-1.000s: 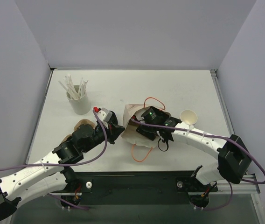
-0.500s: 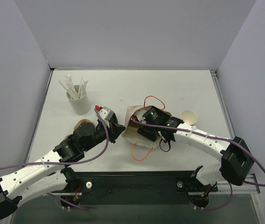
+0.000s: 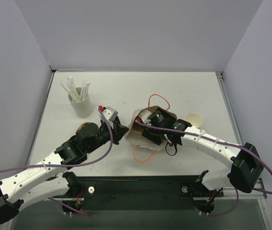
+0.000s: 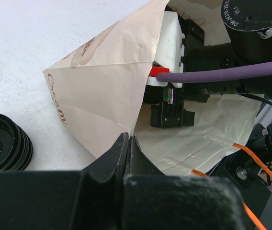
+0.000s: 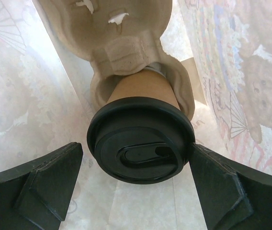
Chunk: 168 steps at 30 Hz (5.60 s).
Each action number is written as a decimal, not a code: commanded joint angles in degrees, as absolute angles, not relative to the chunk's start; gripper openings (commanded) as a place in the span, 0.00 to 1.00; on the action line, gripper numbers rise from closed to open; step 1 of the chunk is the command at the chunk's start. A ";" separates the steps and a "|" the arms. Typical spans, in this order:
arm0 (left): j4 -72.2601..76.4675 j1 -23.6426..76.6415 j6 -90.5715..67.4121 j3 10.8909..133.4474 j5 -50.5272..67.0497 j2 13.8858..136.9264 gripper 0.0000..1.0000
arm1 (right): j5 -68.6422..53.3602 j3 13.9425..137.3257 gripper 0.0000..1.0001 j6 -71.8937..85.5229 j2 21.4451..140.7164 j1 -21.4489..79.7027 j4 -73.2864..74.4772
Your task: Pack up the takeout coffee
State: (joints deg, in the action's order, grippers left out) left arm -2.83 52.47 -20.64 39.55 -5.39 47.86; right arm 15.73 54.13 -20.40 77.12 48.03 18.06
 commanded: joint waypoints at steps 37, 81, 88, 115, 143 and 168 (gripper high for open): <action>-10.28 52.65 -20.92 50.00 -6.93 52.47 0.00 | 9.50 59.15 0.86 -17.93 70.23 47.46 22.85; -19.07 50.54 -18.55 73.73 -17.58 68.47 0.40 | 7.82 79.79 0.82 -0.97 69.96 41.93 31.81; -21.71 50.45 -15.91 81.03 -23.20 69.52 0.42 | 10.46 84.72 0.82 0.00 71.28 41.57 33.83; -28.92 18.03 -19.94 79.12 -30.56 78.92 0.50 | 17.31 83.41 0.84 25.23 43.95 41.75 54.13; -16.70 10.37 -8.09 81.82 -20.30 92.11 0.26 | 20.83 84.38 0.86 22.41 43.77 41.57 61.35; -28.12 20.03 -4.84 89.29 -31.28 80.51 0.00 | 19.16 87.71 0.86 19.60 47.46 41.57 61.35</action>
